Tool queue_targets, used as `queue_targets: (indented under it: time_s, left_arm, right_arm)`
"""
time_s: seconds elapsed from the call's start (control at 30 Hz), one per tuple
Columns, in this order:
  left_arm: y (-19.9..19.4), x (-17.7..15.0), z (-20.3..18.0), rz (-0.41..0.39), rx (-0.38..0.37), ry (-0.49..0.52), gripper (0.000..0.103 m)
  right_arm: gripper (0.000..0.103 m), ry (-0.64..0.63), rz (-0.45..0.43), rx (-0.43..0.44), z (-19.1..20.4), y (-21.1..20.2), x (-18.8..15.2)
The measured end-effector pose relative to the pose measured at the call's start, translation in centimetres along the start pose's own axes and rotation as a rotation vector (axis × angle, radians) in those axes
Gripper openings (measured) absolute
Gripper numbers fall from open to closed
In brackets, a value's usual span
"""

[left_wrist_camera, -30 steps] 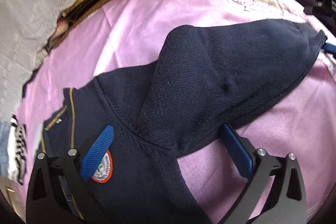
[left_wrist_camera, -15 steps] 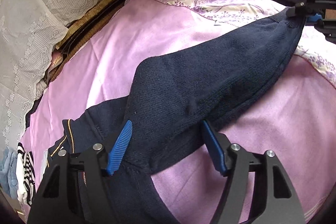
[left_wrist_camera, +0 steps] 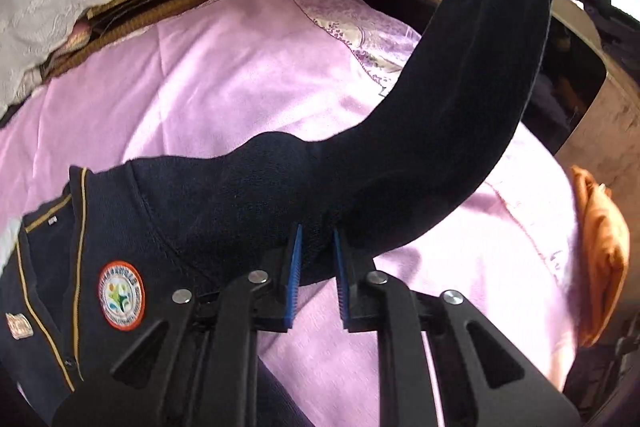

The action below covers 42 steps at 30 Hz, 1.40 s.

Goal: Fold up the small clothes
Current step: 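Lift the sleeve with the right tool and fold it across the cardigan body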

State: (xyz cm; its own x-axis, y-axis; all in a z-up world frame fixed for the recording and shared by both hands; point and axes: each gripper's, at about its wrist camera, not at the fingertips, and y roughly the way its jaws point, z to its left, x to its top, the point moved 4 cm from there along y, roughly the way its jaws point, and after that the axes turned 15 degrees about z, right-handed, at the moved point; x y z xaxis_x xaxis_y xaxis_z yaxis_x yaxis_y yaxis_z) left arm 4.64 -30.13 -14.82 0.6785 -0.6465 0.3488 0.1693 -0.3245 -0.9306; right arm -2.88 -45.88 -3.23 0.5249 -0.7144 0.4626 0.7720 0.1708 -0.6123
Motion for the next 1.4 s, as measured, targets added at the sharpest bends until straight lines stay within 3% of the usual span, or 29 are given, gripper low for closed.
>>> queue_targets:
  time_s: [0.1, 0.13, 0.17, 0.23, 0.4, 0.57, 0.73, 1.0, 1.07, 1.1, 1.2, 1.4]
  left_arm:
    - [-2.2, -1.6, 1.8, -0.006, -0.13, -0.085, 0.028]
    - [-3.0, -2.2, 2.4, -0.012, -0.153, -0.107, 0.042]
    - [-3.8, -2.9, 3.1, -0.026, -0.18, -0.131, 0.05]
    - [-5.6, -4.3, 4.4, -0.051, -0.206, -0.167, 0.056]
    - [-8.3, -8.2, 10.2, -0.076, -0.178, -0.305, 0.056]
    - [-10.3, -12.7, 17.9, -0.086, -0.139, -0.498, 0.056]
    - [-12.2, -16.7, 24.1, -0.096, -0.081, -0.618, 0.056]
    - [-10.8, -20.5, 28.5, -0.038, -0.059, -0.682, 0.056]
    - [-10.4, -20.8, 28.8, -0.027, -0.059, -0.683, 0.056]
    - [-10.3, -20.8, 29.0, -0.022, -0.06, -0.682, 0.056]
    - [-10.1, -20.3, 29.2, -0.022, -0.077, -0.673, 0.056]
    - [-9.7, -17.7, 28.8, -0.053, -0.117, -0.628, 0.061]
  right_arm:
    - [0.007, -0.093, 0.018, 0.018, 3.6, 0.9, -0.4]
    - [0.007, -0.126, 0.027, 0.025, 4.7, 1.4, -0.5]
    - [0.007, -0.152, 0.033, 0.03, 5.9, 2.0, -0.8]
    - [0.007, -0.197, 0.052, 0.05, 8.1, 3.0, -1.3]
    - [0.007, -0.34, 0.117, 0.101, 14.4, 6.2, -3.8]
    - [0.007, -0.493, 0.233, 0.132, 20.6, 11.3, -8.9]
    - [0.007, -0.595, 0.36, 0.155, 25.3, 17.7, -14.7]
    - [0.007, -0.613, 0.579, 0.07, 25.8, 27.3, -23.9]
    - [0.018, -0.62, 0.63, 0.057, 25.8, 28.5, -25.3]
    - [0.026, -0.62, 0.639, 0.056, 25.8, 28.5, -25.8]
    - [0.027, -0.613, 0.621, 0.088, 26.1, 26.9, -25.3]
    - [0.027, -0.594, 0.516, 0.116, 24.2, 21.3, -20.4]
